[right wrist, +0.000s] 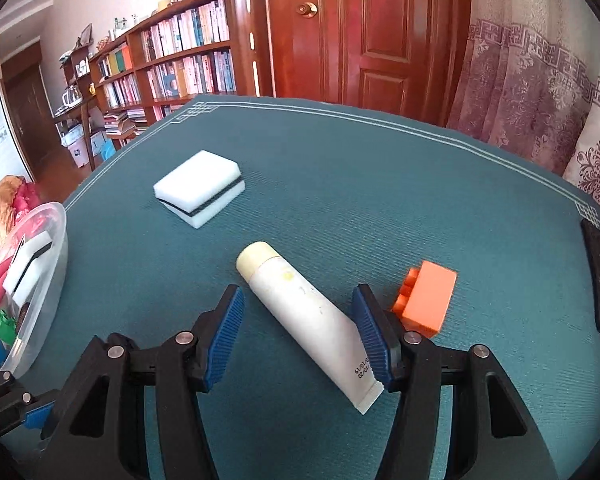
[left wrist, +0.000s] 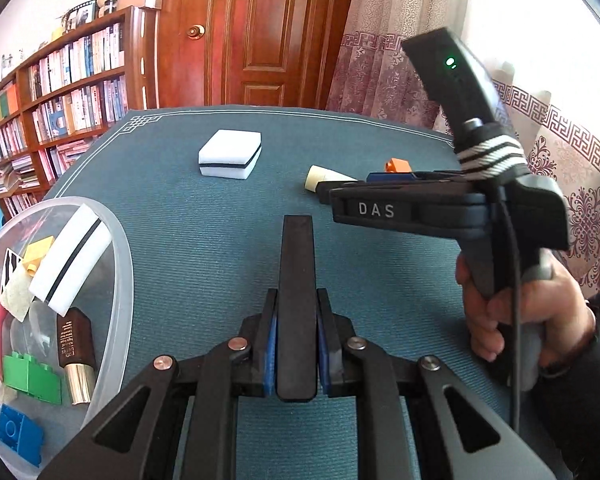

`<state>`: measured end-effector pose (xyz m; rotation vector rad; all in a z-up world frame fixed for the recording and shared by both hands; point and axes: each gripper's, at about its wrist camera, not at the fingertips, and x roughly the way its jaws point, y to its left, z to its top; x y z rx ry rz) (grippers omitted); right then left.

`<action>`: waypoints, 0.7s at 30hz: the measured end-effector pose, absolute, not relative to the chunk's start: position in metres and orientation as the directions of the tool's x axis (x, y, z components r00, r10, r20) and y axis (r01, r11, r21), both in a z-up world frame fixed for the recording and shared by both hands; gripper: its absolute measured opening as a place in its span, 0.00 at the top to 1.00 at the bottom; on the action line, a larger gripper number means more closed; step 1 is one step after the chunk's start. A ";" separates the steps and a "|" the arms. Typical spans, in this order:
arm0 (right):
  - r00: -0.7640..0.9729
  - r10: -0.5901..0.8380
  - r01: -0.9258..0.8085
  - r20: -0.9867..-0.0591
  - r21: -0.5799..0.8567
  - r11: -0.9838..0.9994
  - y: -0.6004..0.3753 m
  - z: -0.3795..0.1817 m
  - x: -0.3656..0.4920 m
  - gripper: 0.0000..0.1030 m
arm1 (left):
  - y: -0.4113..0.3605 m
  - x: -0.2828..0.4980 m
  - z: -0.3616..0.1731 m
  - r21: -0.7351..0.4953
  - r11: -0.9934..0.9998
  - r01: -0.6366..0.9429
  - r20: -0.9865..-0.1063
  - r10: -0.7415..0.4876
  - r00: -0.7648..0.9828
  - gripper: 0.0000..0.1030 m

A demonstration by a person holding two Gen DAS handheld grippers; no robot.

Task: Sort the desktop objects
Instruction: 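Grasp the white lotion tube with the right tool, then carry the black comb and white tube into the clear bowl and open both tools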

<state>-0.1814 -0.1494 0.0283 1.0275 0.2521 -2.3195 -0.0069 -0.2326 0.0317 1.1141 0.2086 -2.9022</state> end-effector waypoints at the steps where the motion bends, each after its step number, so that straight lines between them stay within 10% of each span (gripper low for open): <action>1: -0.524 -0.443 0.578 -0.728 0.079 -0.812 -0.147 0.027 -0.183 0.42 | -0.233 -0.007 0.031 -0.116 -0.991 0.073 -0.669 0.024 -0.743 0.82; 9: -0.494 -0.456 0.541 -0.740 0.148 -0.828 -0.130 0.027 -0.174 0.66 | -0.232 -0.008 0.029 -0.127 -0.990 0.063 -0.672 0.040 -0.740 0.82; 21: -0.539 -0.369 0.434 -0.757 0.125 -0.892 -0.119 0.028 -0.137 0.70 | -0.231 -0.006 0.030 -0.147 -0.988 0.052 -0.667 0.060 -0.743 0.82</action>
